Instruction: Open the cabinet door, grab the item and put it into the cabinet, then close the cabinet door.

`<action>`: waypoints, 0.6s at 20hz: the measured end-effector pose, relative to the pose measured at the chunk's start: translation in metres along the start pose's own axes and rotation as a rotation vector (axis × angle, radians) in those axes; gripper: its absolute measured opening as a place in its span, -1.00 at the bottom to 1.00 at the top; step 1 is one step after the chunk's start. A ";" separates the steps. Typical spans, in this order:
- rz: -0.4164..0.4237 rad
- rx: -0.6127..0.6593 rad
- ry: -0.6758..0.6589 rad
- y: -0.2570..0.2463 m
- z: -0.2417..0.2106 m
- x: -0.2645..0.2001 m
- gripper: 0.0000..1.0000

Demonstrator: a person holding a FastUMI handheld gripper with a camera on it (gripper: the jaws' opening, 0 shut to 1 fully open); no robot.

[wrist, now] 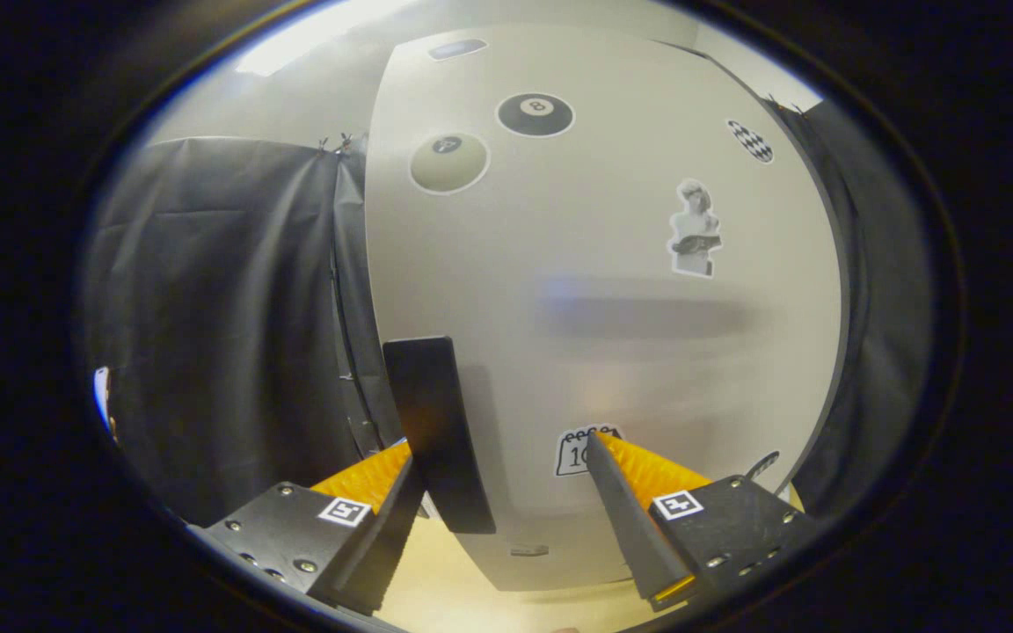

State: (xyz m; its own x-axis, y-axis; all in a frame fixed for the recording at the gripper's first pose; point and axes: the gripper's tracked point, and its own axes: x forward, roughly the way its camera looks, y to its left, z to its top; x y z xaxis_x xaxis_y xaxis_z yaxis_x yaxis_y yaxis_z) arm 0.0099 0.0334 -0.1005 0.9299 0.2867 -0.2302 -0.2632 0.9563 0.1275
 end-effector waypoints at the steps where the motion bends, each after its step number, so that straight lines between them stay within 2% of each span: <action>1: -0.008 0.000 -0.004 0.000 0.000 0.000 1.00; 12: -0.039 0.004 -0.024 0.002 0.000 -0.003 1.00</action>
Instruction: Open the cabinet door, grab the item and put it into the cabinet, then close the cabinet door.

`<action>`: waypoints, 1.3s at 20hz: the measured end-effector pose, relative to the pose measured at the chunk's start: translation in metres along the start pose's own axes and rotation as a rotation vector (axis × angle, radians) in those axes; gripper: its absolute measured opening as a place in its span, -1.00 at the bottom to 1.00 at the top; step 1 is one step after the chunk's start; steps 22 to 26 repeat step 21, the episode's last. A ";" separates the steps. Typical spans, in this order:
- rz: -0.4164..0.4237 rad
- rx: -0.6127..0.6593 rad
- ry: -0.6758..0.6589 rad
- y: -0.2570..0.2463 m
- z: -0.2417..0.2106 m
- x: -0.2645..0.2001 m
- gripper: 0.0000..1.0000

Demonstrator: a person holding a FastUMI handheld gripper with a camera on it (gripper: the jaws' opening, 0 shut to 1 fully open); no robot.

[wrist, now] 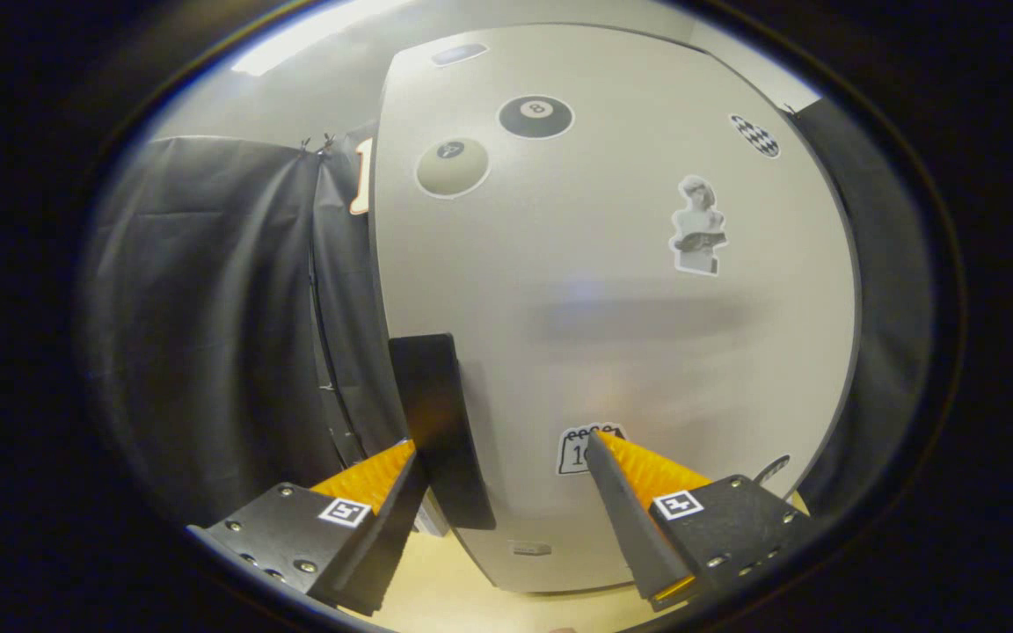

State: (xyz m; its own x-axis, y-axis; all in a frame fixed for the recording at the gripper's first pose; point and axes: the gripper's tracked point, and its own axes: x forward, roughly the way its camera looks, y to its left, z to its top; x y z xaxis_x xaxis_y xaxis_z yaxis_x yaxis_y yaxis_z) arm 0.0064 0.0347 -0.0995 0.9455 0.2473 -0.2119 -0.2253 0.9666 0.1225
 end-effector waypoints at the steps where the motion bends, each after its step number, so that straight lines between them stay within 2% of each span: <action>1: 0.001 0.001 -0.001 0.001 0.000 -0.001 1.00; 9: 0.017 -0.009 0.003 0.001 -0.002 -0.001 1.00; 12: 0.049 -0.005 0.002 0.004 -0.001 -0.006 1.00; 14: 0.055 -0.008 -0.049 0.001 0.014 -0.018 1.00; 21: -0.096 -0.105 -0.204 -0.070 0.079 -0.083 1.00; 26: -0.096 -0.105 -0.204 -0.070 0.079 -0.083 1.00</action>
